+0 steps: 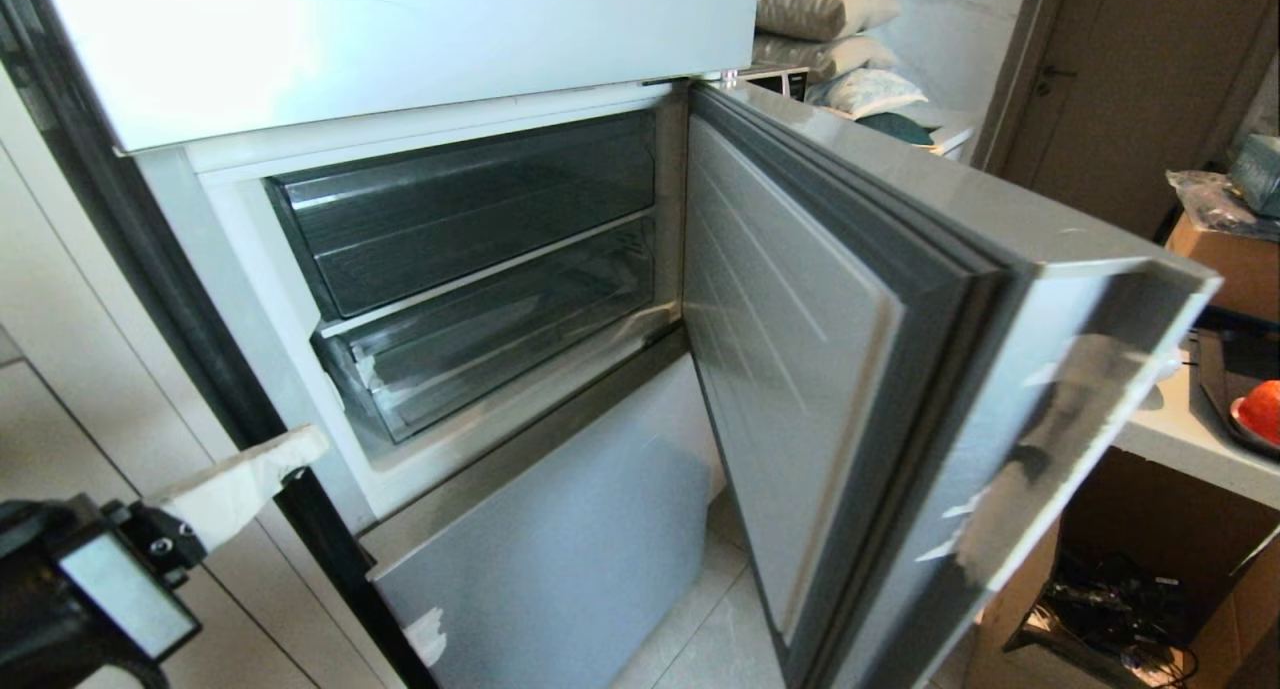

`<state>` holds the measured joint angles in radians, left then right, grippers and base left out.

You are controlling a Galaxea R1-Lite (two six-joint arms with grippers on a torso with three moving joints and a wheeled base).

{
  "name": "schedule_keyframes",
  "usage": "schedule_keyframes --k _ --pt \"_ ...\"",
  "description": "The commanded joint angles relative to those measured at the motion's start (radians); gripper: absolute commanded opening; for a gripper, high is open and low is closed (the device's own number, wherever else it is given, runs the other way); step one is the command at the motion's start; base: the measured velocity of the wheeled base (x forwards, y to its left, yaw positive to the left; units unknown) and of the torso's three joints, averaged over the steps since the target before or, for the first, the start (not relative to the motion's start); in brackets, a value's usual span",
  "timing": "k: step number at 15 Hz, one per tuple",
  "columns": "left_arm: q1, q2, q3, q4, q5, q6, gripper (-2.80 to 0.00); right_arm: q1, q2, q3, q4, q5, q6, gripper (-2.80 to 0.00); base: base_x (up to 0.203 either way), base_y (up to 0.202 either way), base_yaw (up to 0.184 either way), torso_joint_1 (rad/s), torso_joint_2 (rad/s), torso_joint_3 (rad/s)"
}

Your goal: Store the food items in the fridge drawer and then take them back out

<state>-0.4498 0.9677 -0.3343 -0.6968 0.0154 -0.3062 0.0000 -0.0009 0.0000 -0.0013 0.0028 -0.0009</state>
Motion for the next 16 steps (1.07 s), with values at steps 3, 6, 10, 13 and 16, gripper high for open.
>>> schedule_keyframes --k 3,6,10,13,16 --pt "0.007 -0.23 0.027 0.204 0.29 0.262 -2.8 0.0 0.001 0.0 0.0 0.0 -0.001 -2.8 0.0 0.0 0.0 0.0 0.0 0.0" --pt "0.239 -0.339 0.069 0.273 0.333 0.292 -2.8 0.0 0.001 0.0 0.0 0.0 -0.001 -2.8 0.0 0.0 0.0 0.0 0.0 0.0" --pt "0.409 -0.701 0.239 0.457 0.217 0.348 -2.8 0.0 0.001 0.0 0.0 0.0 -0.001 -2.8 0.0 0.0 0.0 0.0 0.0 0.0" --pt "0.432 -0.931 0.251 0.872 0.014 0.404 -2.8 0.0 0.001 0.0 0.0 0.0 -0.003 -2.8 0.0 0.0 0.0 0.0 0.0 0.0" --pt "0.44 -0.966 0.278 0.844 -0.079 0.453 -2.8 0.0 0.001 0.0 0.0 0.0 -0.002 -2.8 0.0 0.0 0.0 0.0 0.0 0.0"
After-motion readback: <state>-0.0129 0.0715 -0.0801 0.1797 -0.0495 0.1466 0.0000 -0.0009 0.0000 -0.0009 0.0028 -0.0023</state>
